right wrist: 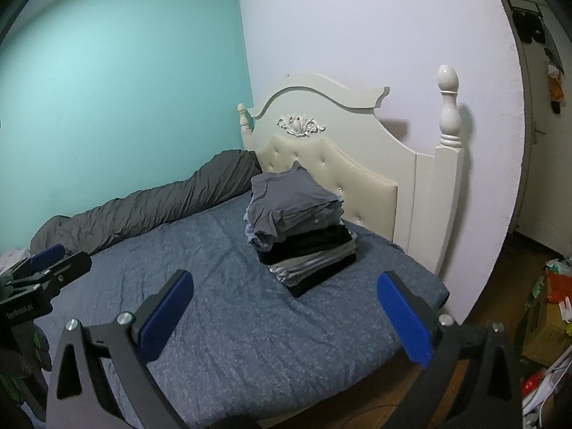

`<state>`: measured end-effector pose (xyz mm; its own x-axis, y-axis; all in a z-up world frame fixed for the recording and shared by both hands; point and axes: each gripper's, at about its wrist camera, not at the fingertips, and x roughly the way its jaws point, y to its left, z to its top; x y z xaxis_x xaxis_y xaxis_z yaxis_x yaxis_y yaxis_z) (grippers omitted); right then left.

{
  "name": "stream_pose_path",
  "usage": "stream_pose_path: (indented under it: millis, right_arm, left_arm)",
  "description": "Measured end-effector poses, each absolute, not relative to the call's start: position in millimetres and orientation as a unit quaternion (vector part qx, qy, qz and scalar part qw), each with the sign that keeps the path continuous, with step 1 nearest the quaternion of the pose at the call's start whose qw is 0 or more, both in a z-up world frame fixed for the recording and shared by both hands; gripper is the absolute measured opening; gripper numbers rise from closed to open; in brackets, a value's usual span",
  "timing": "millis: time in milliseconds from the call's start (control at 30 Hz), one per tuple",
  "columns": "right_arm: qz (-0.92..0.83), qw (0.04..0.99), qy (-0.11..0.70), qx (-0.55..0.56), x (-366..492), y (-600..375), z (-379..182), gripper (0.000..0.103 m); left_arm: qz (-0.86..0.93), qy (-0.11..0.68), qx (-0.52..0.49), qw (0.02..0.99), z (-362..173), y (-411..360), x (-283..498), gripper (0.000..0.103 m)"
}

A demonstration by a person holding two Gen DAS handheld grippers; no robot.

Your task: Fold clothes

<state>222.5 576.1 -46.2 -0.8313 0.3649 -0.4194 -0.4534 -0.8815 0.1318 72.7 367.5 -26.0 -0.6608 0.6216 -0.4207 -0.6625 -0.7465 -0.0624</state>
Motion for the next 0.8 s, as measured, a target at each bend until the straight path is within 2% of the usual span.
stream_pose_path:
  millis: [800]
  right_arm:
    - [0.951,0.214,0.109,-0.192,225,565,-46,0.103]
  left_arm:
    - [0.916,0.044,-0.197,0.347,-26,357,82,0.103]
